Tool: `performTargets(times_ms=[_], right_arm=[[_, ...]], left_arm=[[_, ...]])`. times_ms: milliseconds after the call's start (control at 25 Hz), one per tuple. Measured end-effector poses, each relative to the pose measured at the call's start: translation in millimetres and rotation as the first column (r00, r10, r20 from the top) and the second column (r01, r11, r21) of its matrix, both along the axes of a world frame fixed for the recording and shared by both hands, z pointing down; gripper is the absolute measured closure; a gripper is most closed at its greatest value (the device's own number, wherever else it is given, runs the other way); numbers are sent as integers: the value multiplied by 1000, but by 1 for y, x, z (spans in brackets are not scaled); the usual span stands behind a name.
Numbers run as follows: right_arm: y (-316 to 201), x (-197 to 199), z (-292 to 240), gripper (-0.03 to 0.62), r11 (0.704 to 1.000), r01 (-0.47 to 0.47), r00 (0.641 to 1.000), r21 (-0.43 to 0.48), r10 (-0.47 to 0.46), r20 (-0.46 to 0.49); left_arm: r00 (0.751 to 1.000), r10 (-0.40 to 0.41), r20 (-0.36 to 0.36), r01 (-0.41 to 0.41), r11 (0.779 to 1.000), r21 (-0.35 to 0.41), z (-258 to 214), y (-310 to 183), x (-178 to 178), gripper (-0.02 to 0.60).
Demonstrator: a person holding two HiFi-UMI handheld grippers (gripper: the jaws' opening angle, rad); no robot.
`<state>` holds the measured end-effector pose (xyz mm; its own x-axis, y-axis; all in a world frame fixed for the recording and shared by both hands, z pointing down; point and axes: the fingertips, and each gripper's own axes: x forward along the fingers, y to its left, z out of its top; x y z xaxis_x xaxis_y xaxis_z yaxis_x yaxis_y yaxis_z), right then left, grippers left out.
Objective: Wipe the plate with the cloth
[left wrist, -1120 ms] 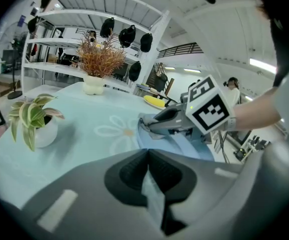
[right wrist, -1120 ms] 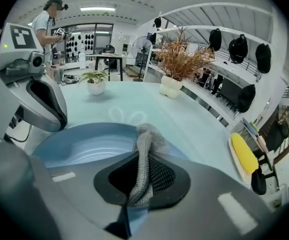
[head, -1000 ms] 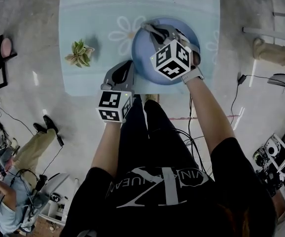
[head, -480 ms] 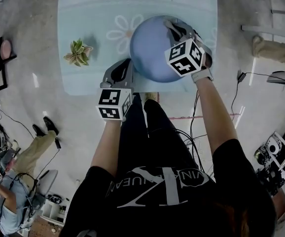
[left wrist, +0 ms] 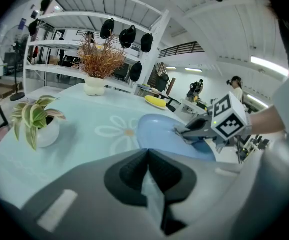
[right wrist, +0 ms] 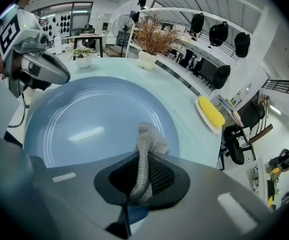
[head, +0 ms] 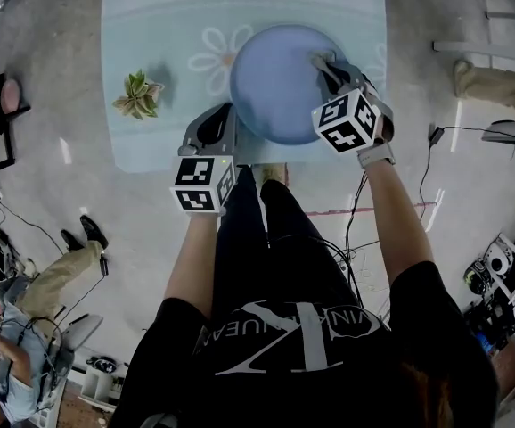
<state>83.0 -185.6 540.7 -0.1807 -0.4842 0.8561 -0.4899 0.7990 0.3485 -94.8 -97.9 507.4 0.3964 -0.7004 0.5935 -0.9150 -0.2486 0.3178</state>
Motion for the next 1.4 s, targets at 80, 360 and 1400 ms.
performTargets(times_ms=[80, 360, 1400], right_arm=[[11, 4, 0, 560, 1000, -5, 1000, -18, 5, -2], [53, 5, 1, 560, 988, -68, 996, -141, 75, 48], [101, -130, 0, 559, 953, 224, 969, -206, -194, 156]], left_arm=[[1000, -9, -9, 9, 1000, -1, -1, 1, 0, 581], [999, -34, -42, 34, 999, -12, -1, 1, 0, 581], [996, -46, -79, 45, 999, -18, -3, 4, 2, 581]])
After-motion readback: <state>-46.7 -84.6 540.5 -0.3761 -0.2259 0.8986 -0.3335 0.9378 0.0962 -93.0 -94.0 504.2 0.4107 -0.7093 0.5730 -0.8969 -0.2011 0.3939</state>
